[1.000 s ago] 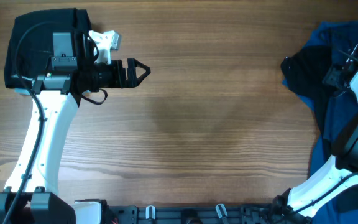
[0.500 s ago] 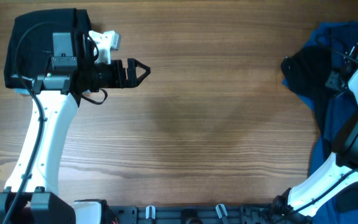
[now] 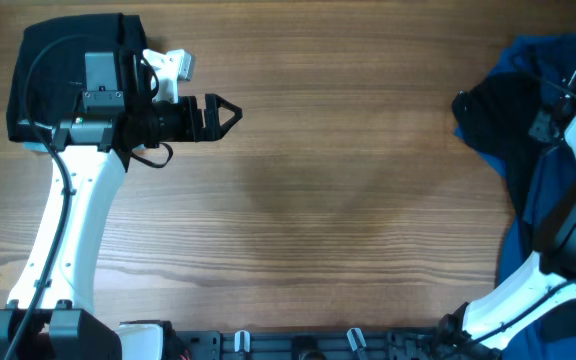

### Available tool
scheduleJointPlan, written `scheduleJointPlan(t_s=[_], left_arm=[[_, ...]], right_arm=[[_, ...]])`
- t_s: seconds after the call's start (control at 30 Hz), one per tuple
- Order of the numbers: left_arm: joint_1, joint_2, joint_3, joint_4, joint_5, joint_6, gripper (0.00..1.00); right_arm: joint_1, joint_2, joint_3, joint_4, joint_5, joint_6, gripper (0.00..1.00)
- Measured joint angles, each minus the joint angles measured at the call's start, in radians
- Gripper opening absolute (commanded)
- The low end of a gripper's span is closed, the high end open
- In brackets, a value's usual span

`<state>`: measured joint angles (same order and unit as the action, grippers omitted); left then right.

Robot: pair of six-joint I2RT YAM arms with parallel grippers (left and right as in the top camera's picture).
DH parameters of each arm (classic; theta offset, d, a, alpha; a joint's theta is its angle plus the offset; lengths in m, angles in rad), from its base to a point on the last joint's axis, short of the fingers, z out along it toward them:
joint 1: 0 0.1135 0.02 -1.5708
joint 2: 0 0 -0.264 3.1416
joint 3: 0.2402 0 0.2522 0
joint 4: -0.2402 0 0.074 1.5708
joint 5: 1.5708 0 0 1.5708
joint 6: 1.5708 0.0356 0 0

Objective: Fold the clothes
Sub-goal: 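Drag the blue shorts left onto the table center with the right gripper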

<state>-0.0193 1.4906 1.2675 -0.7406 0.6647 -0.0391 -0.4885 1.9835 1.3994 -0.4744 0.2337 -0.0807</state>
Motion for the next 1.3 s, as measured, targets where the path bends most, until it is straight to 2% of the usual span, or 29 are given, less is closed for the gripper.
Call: scheduleJointPlan(t_s=[0.13,0.4,0.67,0.7,1.0,1.13,1.3], left_arm=[[0.0,0.0,0.0,0.0,0.0,0.0,1.0],[0.0,0.0,0.0,0.0,0.0,0.0,1.0],[0.0,0.0,0.0,0.0,0.0,0.0,1.0],[0.0,0.0,0.0,0.0,0.0,0.0,1.0],[0.0,0.0,0.0,0.0,0.0,0.0,1.0],[0.001,0.0,0.0,0.0,0.0,0.0,1.0],[0.001,0.0,0.0,0.0,0.0,0.0,1.0]], right_arm=[[0.023,-0.09,0.014,-0.005,-0.025,0.0,0.04],[0.265,-0.119,0.018,-0.022,-0.101,0.01,0.04],[0.629,-0.119,0.018,0.05,-0.279,0.111,0.04],[0.711,-0.117,0.018,0.075,-0.29,0.118,0.04],[1.032,0.004,0.027,0.063,-0.343,0.121,0.04],[1.04,0.012,0.028,0.032,-0.346,0.121,0.04],[0.988,0.012,0.028,-0.09,-0.35,0.109,0.04]])
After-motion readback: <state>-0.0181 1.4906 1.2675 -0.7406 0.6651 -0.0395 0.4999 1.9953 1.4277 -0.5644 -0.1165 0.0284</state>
